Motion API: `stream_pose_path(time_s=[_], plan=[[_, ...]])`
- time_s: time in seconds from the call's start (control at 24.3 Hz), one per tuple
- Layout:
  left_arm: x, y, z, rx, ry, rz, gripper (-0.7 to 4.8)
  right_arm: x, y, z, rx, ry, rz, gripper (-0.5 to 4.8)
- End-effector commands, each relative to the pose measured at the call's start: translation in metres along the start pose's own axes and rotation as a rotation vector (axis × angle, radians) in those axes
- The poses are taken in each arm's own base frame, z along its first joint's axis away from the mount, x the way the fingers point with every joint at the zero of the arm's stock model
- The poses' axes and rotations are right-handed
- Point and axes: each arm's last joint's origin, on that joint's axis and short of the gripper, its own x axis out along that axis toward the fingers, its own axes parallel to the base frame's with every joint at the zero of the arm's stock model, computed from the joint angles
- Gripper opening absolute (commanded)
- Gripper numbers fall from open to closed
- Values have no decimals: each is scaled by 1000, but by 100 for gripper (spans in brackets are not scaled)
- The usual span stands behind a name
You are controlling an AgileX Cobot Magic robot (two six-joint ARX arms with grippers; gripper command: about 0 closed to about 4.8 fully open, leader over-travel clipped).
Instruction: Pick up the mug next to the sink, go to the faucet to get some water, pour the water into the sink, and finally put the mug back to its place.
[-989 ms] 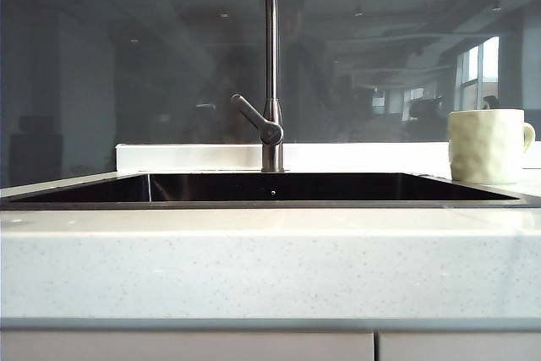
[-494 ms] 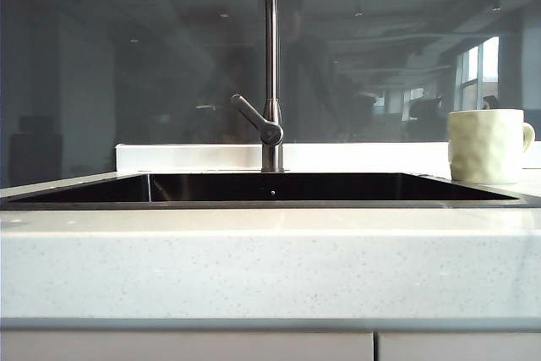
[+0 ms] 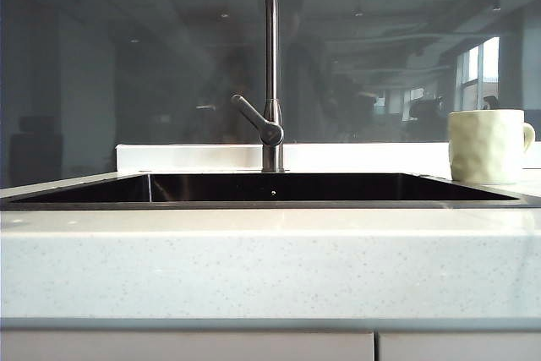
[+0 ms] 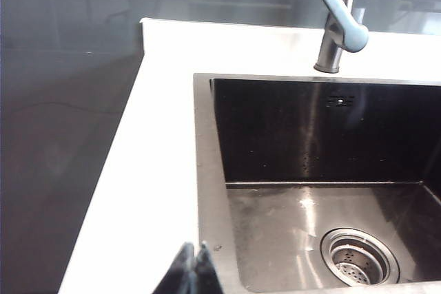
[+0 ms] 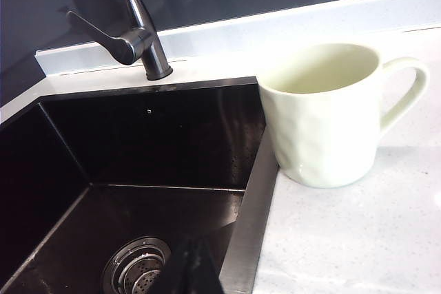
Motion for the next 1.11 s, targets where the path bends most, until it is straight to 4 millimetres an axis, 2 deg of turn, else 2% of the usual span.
stream_pose_path(time_s=[0.04, 0.49, 0.74, 0.91, 0.99, 1.11], plan=[[0, 1, 2, -2, -9, 14, -4, 0, 1, 4, -7, -25, 4, -6], [0, 3, 2, -3, -10, 32, -4, -1, 1, 3, -2, -12, -3, -6], [0, 3, 1, -3, -4, 32, -4, -37, 17, 9, -45, -115, 32, -6], [0, 3, 1, -3, -3, 32, -4, -53, 24, -11, -170, -227, 94, -6], [0, 3, 1, -3, -3, 32, -4, -54, 20, -25, -171, -256, 22, -6], [0, 3, 1, -3, -3, 32, -4, -55, 16, -32, -145, -221, -95, -6]])
